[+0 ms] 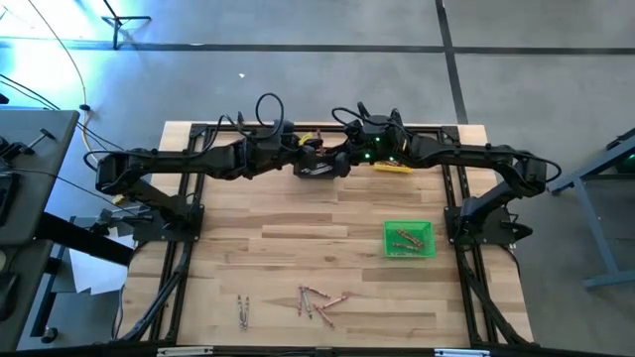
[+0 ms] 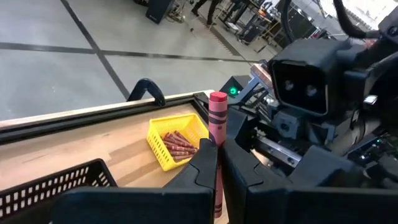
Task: Sort crayons
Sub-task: Put the red crayon into the yellow basket
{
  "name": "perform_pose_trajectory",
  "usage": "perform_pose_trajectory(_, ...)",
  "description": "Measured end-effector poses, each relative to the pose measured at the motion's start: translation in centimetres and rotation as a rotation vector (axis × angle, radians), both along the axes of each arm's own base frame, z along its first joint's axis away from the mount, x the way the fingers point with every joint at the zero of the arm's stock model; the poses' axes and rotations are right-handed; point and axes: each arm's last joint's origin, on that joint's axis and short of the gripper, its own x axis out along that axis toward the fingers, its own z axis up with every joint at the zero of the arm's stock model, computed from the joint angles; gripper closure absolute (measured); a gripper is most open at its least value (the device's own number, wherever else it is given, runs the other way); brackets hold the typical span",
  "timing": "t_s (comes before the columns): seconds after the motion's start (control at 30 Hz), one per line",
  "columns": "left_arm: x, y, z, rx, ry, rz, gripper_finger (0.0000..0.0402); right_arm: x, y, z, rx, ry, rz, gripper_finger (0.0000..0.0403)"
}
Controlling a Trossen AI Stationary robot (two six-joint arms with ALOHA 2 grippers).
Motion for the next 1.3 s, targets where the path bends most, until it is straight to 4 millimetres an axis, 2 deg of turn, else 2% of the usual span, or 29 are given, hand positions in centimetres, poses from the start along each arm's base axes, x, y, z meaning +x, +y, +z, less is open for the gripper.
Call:
perform_pose_trajectory(0.53, 0.9, -0.5, -1.0, -0.029, 0.015, -0.013, 0.0401, 0.2, 0.0, 0.2, -0.011, -0.034, 0.005, 0.0201)
perform_pose_trajectory(0.7, 0.9, -0.5, -1.1, -0.031, 0.020, -0.014, 0.0401, 0.3, 0.2, 0.2, -0.011, -0.035, 0.009, 0.0247)
perform_pose_trajectory(1.03, 0.9, -0.5, -1.1, -0.031, 0.018, -0.015, 0.0401, 0.3, 0.2, 0.2, 0.010, -0.034, 0.000, 0.0384)
perform_pose_trajectory(1.17, 0.9, -0.5, -1.1, -0.033, 0.019, -0.024, 0.0396, 0.3, 0.2, 0.2, 0.021, -0.035, -0.006, 0.0385)
perform_pose_trajectory(1.3, 0.9, -0.5, -1.1, -0.024, 0.029, -0.047, 0.0374, 0.3, 0.2, 0.2, 0.024, -0.035, -0.004, 0.0391)
